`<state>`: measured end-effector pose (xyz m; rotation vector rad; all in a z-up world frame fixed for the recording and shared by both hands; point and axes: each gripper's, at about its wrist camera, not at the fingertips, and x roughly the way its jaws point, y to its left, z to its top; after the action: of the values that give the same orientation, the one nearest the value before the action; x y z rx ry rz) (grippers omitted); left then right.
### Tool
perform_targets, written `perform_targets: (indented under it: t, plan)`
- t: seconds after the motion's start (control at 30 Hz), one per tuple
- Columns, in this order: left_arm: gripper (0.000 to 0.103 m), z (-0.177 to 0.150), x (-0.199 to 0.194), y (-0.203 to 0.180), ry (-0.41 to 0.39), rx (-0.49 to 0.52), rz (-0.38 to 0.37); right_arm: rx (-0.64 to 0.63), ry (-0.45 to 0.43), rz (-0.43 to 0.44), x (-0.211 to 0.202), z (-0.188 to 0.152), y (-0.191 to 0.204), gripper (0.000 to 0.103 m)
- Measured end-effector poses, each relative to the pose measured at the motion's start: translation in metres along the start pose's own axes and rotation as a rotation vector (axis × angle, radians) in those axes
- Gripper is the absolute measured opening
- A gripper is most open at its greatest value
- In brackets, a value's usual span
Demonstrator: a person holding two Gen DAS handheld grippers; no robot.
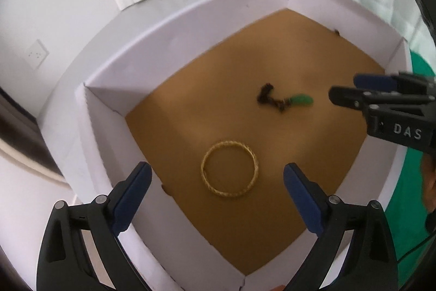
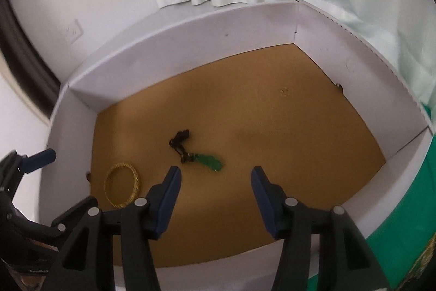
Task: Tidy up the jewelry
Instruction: 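Open the left tool to drop the gold bangle into the box, then move the left tool back from the box toward the jewelry pile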
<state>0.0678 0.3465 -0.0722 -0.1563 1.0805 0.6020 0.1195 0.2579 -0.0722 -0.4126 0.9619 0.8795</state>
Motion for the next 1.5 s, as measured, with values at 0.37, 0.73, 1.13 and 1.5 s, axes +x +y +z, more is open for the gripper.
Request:
perform_targets:
  t: [0.37,0.73,1.13,1.5]
  plan:
    - [0.098,-0.037,-0.025,-0.009,0.014,-0.024,-0.016,-0.068,0.007,-0.074,-0.006,-0.027,0.008,0.054]
    - [0.098,-0.058,-0.076,-0.02,-0.169,-0.082,0.011,-0.021,-0.135,-0.101,-0.067,-0.073,0.001,0.06]
    - [0.101,-0.086,-0.163,-0.093,-0.316,0.043,-0.367,0.102,-0.275,-0.201,-0.189,-0.199,-0.058,0.082]
    - [0.102,-0.135,-0.124,-0.238,-0.183,0.347,-0.518,0.423,-0.13,-0.483,-0.216,-0.366,-0.151,0.082]
